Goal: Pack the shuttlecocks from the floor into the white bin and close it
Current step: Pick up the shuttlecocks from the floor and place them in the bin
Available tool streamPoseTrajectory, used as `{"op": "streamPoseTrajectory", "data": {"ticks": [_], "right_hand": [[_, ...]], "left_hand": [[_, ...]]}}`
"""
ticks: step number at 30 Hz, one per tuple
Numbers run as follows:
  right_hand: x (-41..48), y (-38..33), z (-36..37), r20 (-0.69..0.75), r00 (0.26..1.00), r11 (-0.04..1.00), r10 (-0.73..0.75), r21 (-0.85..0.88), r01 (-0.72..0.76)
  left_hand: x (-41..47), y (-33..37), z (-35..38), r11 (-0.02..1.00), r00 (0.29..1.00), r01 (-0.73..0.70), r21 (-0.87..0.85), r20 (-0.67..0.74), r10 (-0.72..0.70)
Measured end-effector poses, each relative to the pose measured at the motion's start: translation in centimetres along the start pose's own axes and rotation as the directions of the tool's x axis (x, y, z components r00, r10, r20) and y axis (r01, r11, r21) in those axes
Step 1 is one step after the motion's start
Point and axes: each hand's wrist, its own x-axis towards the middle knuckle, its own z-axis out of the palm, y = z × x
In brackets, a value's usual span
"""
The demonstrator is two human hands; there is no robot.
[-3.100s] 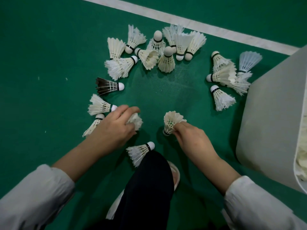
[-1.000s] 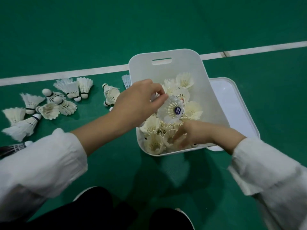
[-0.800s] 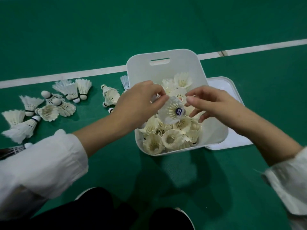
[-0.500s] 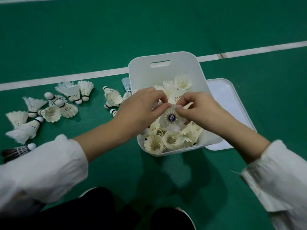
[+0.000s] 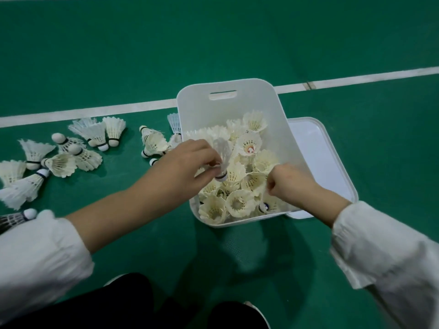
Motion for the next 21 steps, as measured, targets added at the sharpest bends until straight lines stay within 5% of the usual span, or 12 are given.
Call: {"op": "streamPoseTrajectory", "data": {"ticks": [9, 15, 18, 21], "right_hand": [[0.9, -0.5, 1.9, 0.098, 0.995, 0.991, -0.018, -0.128, 0.03], [0.9, 0.4, -0.1, 0.182, 0.983, 1.0, 0.005, 0.008, -0.007], [-0.9, 0.9, -2.6, 0.056, 0.997, 0.997, -0.044, 0.073, 0.039], [-3.6, 0.1, -4.7, -0.177, 0.975, 0.913, -0.132, 0.362, 0.189]], "left_hand": [[0.0, -0.5, 0.9, 0.998, 0.999, -0.053, 0.018, 0.013, 0.053], [-0.1, 0.0, 1.5, 0.998, 0.996, -0.059, 0.009, 0.065, 0.059], [-0.2, 0.0, 1.6, 0.997, 0.992, -0.076, 0.001, 0.098, 0.076], [-0.3, 0.1, 1.4, 0.995, 0.989, -0.103, -0.003, 0.109, 0.103]]}}
